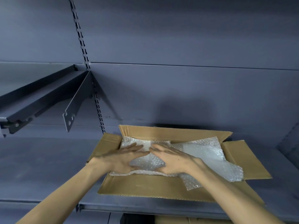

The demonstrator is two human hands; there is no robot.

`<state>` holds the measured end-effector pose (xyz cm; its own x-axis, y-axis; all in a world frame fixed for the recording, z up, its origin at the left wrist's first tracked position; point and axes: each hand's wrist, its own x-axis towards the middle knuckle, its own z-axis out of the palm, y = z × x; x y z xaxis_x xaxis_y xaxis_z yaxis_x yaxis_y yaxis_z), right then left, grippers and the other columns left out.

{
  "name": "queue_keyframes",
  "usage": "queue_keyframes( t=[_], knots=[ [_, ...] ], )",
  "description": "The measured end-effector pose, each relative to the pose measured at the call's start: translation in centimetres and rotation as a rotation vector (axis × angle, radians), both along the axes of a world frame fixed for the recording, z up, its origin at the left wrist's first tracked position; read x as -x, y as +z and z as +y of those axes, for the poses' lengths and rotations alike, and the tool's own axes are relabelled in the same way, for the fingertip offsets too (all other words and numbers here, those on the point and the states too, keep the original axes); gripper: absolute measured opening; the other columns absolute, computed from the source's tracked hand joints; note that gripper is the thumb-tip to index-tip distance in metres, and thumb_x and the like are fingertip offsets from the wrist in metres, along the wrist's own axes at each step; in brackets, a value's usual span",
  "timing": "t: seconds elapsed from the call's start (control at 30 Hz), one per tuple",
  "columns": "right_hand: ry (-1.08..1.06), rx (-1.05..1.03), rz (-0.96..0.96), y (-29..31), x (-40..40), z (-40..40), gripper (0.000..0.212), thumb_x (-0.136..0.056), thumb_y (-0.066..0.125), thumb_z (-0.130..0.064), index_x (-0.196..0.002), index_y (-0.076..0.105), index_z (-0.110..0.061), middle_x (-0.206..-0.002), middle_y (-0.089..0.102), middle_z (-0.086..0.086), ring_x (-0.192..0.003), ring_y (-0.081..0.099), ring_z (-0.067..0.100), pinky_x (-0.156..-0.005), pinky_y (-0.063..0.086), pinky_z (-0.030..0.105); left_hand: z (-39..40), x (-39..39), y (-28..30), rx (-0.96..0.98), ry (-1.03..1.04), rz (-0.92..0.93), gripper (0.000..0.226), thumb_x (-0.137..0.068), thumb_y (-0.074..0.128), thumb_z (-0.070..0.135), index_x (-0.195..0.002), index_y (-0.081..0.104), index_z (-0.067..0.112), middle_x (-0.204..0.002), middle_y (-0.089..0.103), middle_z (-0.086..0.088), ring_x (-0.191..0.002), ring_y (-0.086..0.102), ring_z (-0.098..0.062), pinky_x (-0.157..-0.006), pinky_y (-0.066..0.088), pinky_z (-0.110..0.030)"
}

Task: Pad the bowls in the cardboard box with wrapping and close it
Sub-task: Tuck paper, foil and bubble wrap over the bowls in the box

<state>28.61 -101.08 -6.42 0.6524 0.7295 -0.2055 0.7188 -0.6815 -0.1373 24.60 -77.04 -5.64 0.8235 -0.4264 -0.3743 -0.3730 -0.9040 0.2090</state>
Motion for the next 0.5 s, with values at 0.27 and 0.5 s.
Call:
queue_keyframes(
  t=[0.27,0.5],
  knots=[
    [-0.048,-0.071,-0.090,-0.4,-0.2,-0.3,0.082,-0.103,0.055,-0.044,-0.164,0.008,-0.015,-0.172,-0.001,0.001,-0.158,0.002,0.019,-0.127,0.012,0.040,0.8,-0.8,-2.0,0.095,0.011,-0.164,0.065,-0.101,0.033,0.064,-0.156,0.001,0.053,-0.167,-0.018,0.014,-0.152,-0.024,-0.009,-0.125,-0.007,-0.034],
    [-0.258,-0.201,-0.182,-0.1,-0.6,0.0,0.047,-0.107,0.044,-0.042,-0.149,0.048,-0.021,-0.152,0.048,-0.003,-0.142,0.040,0.022,-0.115,0.034,0.049,0.5,-0.1,-2.3,0.126,0.151,-0.253,0.060,-0.103,0.022,0.063,-0.158,0.023,0.042,-0.169,0.015,0.009,-0.157,0.002,-0.015,-0.126,0.008,-0.039]
  ],
)
